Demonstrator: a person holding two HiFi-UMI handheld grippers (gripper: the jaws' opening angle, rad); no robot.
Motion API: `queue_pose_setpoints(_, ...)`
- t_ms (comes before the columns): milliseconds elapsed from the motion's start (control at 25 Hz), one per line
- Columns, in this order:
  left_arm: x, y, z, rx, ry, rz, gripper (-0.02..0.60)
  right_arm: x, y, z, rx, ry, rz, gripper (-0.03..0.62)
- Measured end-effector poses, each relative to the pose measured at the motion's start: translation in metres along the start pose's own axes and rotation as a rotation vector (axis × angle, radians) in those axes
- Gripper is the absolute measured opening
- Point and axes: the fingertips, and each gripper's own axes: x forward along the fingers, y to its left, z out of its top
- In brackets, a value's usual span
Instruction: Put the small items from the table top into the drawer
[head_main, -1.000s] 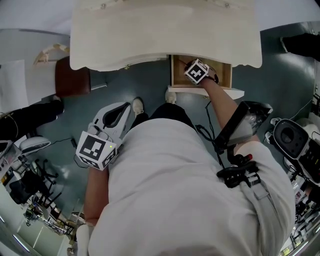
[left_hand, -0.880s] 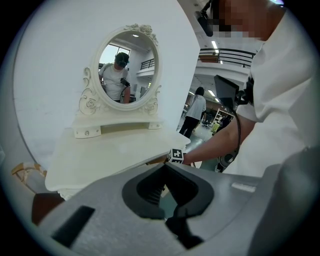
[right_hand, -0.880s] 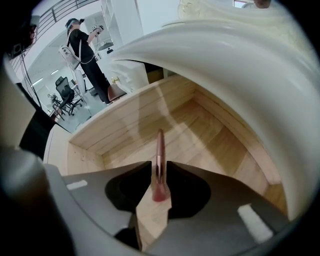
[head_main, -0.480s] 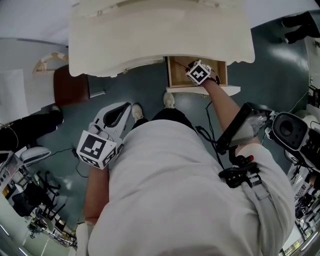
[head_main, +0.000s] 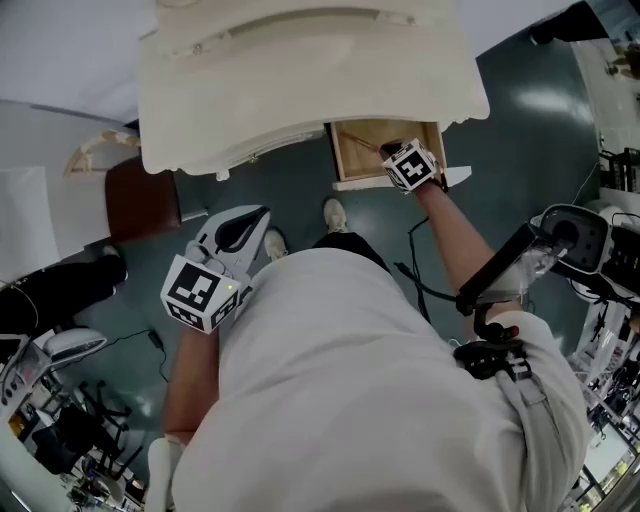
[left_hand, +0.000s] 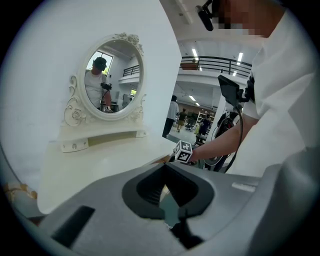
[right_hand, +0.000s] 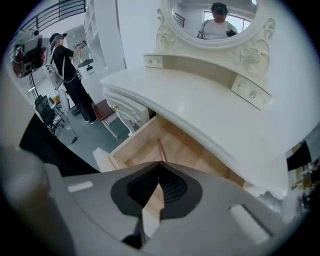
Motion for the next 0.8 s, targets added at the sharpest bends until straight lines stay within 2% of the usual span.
queue_pose_setpoints(360, -0.033, 0.008, -0.018, 0.052, -0.009, -0.093, 0.002, -0.049, 0.073, -0.005, 0.134, -0.08, -0.031, 0.002)
queue_pose_setpoints(800, -0.086, 0.022, -0.057, 0.105, 0.005, -0.173, 0.002, -0.085, 0.196, 0.021, 0.189, -0.193, -0.031, 0.002)
